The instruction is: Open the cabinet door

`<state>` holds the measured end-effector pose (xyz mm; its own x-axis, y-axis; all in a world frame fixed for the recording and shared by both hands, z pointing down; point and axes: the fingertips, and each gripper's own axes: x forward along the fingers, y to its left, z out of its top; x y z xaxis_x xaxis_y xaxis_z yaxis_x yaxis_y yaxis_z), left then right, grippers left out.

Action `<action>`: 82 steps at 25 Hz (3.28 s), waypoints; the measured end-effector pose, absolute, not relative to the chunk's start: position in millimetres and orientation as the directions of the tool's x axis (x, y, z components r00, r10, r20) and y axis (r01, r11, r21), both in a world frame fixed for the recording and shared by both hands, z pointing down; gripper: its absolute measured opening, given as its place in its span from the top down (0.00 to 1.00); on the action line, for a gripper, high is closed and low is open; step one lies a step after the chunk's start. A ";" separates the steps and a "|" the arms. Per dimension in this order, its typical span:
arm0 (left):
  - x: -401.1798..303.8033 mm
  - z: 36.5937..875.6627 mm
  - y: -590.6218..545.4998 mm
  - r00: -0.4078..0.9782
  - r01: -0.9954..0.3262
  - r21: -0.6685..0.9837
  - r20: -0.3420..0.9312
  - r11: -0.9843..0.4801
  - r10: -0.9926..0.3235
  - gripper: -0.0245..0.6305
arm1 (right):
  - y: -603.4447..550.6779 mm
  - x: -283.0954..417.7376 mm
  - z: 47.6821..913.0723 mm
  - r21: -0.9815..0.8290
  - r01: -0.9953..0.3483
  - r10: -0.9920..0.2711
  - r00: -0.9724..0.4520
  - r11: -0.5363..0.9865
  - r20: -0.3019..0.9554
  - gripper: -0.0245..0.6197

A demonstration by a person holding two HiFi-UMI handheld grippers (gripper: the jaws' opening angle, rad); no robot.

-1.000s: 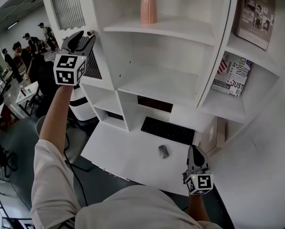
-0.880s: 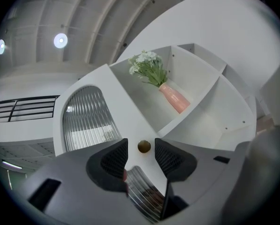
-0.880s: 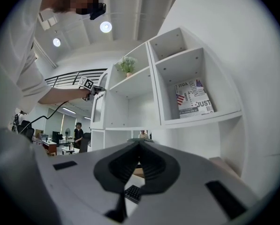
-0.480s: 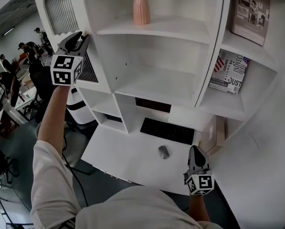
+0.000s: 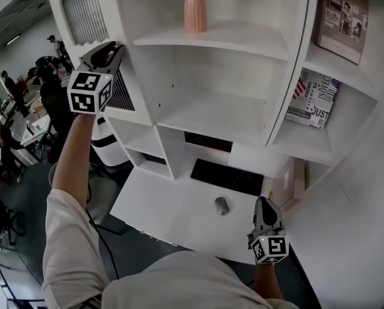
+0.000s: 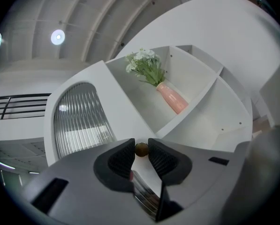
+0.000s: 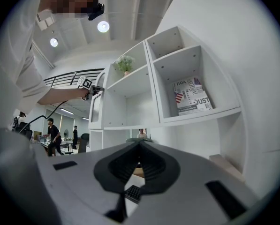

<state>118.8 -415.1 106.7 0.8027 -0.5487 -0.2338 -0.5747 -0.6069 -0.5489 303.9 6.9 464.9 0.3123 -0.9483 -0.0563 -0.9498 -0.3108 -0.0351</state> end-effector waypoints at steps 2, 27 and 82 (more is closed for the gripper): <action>119.1 107.1 -415.8 0.802 -0.576 -0.547 -0.233 -0.607 -0.550 0.83 | 2.9 302.2 465.0 -0.035 -0.953 -0.951 0.304 -0.302 -0.054 0.96; 96.2 106.8 -403.3 0.828 -0.547 -0.518 -0.221 -0.657 -0.515 0.84 | -9.9 295.9 461.4 -0.019 -0.970 -0.968 0.245 -0.244 -0.051 0.96; -5.6 106.8 -368.0 0.901 -0.429 -0.522 -0.193 -0.737 -0.388 0.85 | -97.1 249.2 458.4 0.001 -0.999 -0.998 0.047 -0.047 -0.036 0.96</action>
